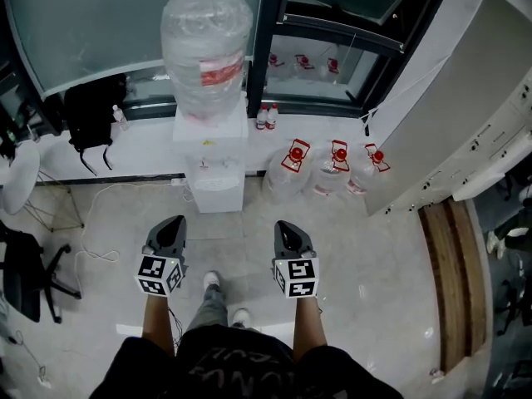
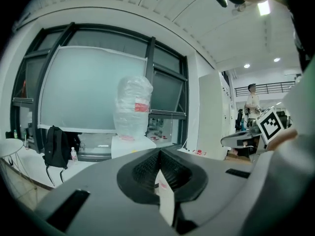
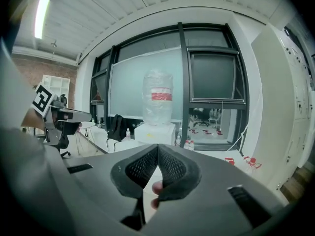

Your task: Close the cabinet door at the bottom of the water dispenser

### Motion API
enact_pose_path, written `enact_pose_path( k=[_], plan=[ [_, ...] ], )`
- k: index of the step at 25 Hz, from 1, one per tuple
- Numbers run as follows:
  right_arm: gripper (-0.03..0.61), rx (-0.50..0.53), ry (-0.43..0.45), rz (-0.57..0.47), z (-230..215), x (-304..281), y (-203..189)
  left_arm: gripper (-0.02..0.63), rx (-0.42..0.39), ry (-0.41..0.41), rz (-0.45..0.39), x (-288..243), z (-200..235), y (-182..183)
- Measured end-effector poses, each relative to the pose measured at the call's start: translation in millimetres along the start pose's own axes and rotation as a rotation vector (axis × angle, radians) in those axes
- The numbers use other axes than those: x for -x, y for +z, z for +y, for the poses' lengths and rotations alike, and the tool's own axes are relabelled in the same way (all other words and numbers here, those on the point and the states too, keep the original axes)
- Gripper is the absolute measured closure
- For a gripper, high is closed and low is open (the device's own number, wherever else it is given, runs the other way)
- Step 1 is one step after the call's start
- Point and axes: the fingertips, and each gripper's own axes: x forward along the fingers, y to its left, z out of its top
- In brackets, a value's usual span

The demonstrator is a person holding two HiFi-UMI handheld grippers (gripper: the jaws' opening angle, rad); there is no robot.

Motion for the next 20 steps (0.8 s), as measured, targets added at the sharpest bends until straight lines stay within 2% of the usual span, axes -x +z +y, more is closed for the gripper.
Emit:
enact_pose_path(
  k=[7,20],
  plan=[
    [0.566,0.05,0.002,-0.019,18.9,25.5,9.3,0.601,0.02,0.029,-0.063,39.0,0.2,17.0],
    [0.566,0.082,0.006,-0.046,26.4,43.7,22.0,0.6,-0.005,0.046,-0.087,62.8,-4.2,29.9]
  ],
)
